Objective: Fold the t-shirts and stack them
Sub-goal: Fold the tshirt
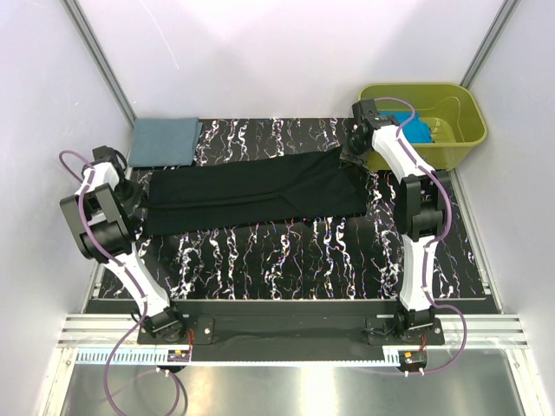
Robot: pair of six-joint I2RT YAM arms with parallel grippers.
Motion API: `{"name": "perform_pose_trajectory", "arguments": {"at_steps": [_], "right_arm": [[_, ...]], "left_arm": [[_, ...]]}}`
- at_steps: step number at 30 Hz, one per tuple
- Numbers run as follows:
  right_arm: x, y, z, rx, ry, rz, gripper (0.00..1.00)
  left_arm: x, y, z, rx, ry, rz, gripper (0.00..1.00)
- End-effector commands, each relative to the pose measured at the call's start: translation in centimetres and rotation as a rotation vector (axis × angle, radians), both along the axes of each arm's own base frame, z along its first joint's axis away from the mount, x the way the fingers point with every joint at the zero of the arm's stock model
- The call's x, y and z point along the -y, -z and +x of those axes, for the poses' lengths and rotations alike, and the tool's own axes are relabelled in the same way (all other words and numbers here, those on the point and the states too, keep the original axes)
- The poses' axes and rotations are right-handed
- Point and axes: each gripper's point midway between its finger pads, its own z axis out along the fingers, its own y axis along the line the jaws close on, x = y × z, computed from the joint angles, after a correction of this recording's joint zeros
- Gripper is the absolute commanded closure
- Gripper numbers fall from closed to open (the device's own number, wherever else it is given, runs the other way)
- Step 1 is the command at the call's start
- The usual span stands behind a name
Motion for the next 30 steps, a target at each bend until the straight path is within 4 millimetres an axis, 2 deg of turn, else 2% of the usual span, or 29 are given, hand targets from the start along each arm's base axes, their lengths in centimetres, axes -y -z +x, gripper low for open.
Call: {"name": "perform_pose_trajectory", "arguments": {"at_steps": [1,7,8,9,12,13,15,16,17,18,19,21,22,23,24,25,26,27,28,29,30], "right_arm": [[1.0,-1.1,1.8,0.061,0.007,-0.032,1.0],[1.0,-0.3,3.3,0.086,0.011,-0.057,0.98],[1.1,0.2,3.5,0.085,0.013,-0.064,0.95],[1.4,0.5,3.9,0.091,0.018,-0.075,0.89],[1.8,0.4,4.8,0.11,0.029,-0.11,0.77],[1.8,-0.3,4.9,0.122,0.033,-0.12,0.69],[2.3,-1.8,4.3,0.131,0.042,-0.153,0.54],[1.8,-3.1,3.7,0.147,0.029,-0.15,0.47],[1.4,-3.7,3.1,0.152,0.016,-0.146,0.45],[0.5,-4.3,2.5,0.158,-0.006,-0.131,0.43],[-0.2,-5.0,1.5,0.162,-0.028,-0.118,0.41],[-4.0,-5.7,-0.1,0.177,-0.115,-0.068,0.4],[-5.4,-5.7,-1.3,0.17,-0.15,-0.038,0.4],[-8.4,-5.6,-2.6,0.174,-0.212,-0.011,0.4],[-10.2,-5.7,-2.8,0.198,-0.242,0.023,0.4],[-11.5,-4.7,-3.8,0.173,-0.252,0.04,0.41],[-12.7,-4.3,-4.3,0.163,-0.258,0.058,0.43],[-14.8,-4.0,-5.1,0.167,-0.288,0.086,0.49],[-15.8,-2.7,-5.8,0.135,-0.282,0.104,0.54],[-16.6,-2.3,-6.3,0.13,-0.292,0.113,0.56],[-18.3,-2.0,-7.1,0.139,-0.319,0.116,0.58]], "left_arm": [[-1.0,-1.0,1.5,0.042,-0.015,0.027,1.0],[-1.6,-0.3,1.6,0.019,-0.022,0.054,0.98],[-1.9,-0.3,1.6,0.012,-0.005,0.075,0.94],[-2.1,-0.6,1.8,0.014,0.006,0.095,0.83],[-2.8,-1.7,1.7,0.005,0.058,0.176,0.65],[-3.0,-3.0,1.7,0.014,0.095,0.229,0.57],[-2.9,-4.5,1.5,0.018,0.136,0.283,0.49],[-2.7,-6.2,1.3,0.033,0.172,0.335,0.41],[-2.5,-6.8,1.1,0.038,0.184,0.352,0.41],[-2.0,-6.8,0.3,0.028,0.196,0.356,0.4],[-1.2,-8.3,0.0,0.059,0.201,0.373,0.39],[0.6,-8.6,-1.0,0.083,0.212,0.355,0.39],[2.5,-8.5,-0.8,0.101,0.242,0.329,0.4],[3.5,-8.5,-0.8,0.111,0.257,0.318,0.41],[4.7,-8.2,-0.8,0.129,0.275,0.301,0.42],[7.2,-7.9,-0.3,0.161,0.324,0.249,0.45],[8.6,-6.9,-0.5,0.161,0.35,0.216,0.48],[9.7,-6.5,-0.4,0.168,0.371,0.196,0.53],[11.9,-6.3,0.1,0.188,0.421,0.169,0.56],[13.0,-5.9,0.2,0.188,0.447,0.156,0.57],[13.8,-5.6,0.3,0.186,0.47,0.144,0.6]]}}
